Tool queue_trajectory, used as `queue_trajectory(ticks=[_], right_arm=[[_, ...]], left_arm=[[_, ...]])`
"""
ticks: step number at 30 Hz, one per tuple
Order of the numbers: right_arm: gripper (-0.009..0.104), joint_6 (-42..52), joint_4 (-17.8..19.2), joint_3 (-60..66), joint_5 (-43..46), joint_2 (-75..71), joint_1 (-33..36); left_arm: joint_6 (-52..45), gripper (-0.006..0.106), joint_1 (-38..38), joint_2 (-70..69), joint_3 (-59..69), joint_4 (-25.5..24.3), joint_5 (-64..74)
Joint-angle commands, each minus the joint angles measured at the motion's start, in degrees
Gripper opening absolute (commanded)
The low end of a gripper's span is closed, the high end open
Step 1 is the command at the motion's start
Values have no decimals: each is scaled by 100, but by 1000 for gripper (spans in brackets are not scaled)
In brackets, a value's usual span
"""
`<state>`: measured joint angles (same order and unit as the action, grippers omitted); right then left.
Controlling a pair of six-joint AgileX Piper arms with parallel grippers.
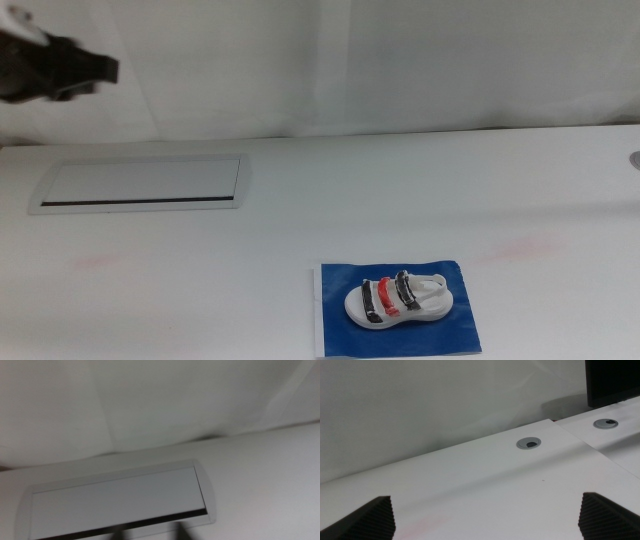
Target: Use one arm to grab the shoe from the table and place it on the mat.
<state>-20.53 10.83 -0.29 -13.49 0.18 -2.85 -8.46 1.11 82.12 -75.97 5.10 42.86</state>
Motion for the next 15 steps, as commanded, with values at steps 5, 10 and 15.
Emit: queue_trajectory(ticks=[5, 10, 15], right_arm=[[103, 41, 11, 239, 14, -197, -54], [103, 41, 11, 239, 14, -197, -54], [103, 41, 11, 239, 14, -197, -54]], left_arm=[[341, -2, -15, -1584, 1412, 2, -972], [359, -2, -15, -2957, 2454, 2, -1544], [311, -2, -15, -5334, 4317, 2, -2448]])
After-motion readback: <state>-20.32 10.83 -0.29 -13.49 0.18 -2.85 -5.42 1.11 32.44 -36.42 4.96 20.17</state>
